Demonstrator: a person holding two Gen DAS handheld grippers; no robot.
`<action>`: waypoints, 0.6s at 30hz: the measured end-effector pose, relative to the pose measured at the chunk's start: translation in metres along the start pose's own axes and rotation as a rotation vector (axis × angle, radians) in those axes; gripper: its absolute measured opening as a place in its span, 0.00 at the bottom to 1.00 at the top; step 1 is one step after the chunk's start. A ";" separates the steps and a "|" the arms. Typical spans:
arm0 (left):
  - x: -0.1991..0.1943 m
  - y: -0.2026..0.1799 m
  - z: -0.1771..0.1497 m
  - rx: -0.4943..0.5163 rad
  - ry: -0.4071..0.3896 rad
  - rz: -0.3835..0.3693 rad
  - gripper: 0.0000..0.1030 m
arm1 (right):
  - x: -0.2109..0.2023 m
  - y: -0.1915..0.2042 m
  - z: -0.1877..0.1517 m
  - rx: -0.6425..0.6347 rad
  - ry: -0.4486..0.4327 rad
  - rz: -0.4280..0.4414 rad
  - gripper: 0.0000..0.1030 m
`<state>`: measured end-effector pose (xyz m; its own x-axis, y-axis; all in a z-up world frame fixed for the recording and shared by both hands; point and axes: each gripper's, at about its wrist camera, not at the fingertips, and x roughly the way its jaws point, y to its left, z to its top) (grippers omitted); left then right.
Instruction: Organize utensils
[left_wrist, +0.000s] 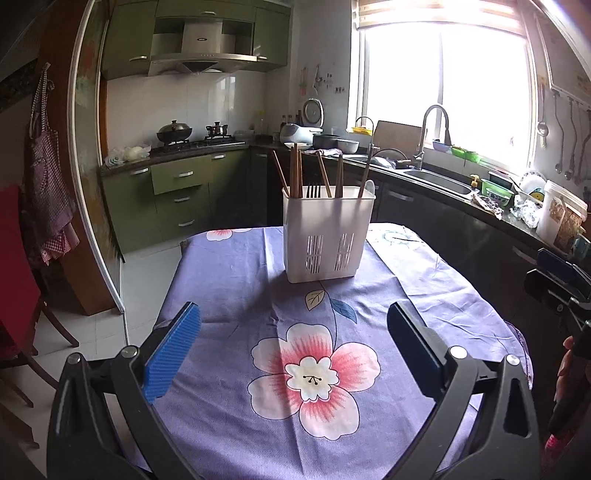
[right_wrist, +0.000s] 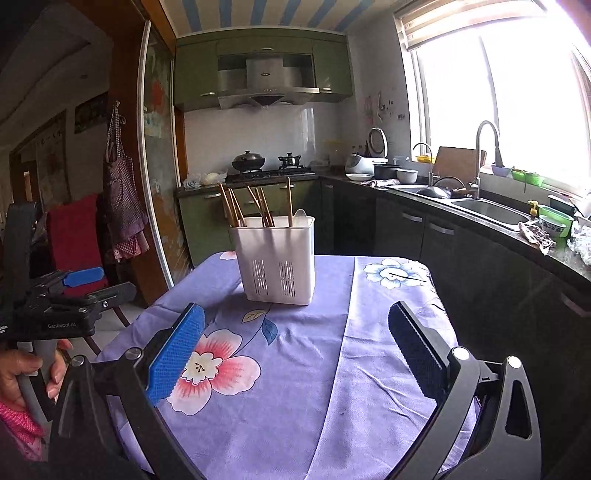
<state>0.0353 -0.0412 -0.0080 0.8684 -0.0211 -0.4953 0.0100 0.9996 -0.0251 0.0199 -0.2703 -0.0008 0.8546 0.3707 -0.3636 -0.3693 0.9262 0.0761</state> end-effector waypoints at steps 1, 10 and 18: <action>-0.002 0.000 -0.001 0.000 0.001 0.004 0.93 | -0.001 0.000 0.002 0.000 0.001 -0.005 0.95; -0.010 0.011 -0.015 -0.036 0.010 0.024 0.93 | -0.019 0.010 -0.004 -0.018 0.016 -0.034 0.95; -0.023 0.012 -0.018 -0.041 -0.007 0.019 0.93 | -0.025 0.016 -0.005 -0.022 0.020 -0.032 0.95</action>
<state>0.0068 -0.0289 -0.0129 0.8718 -0.0021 -0.4899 -0.0267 0.9983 -0.0519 -0.0088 -0.2644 0.0051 0.8589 0.3395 -0.3836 -0.3502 0.9357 0.0440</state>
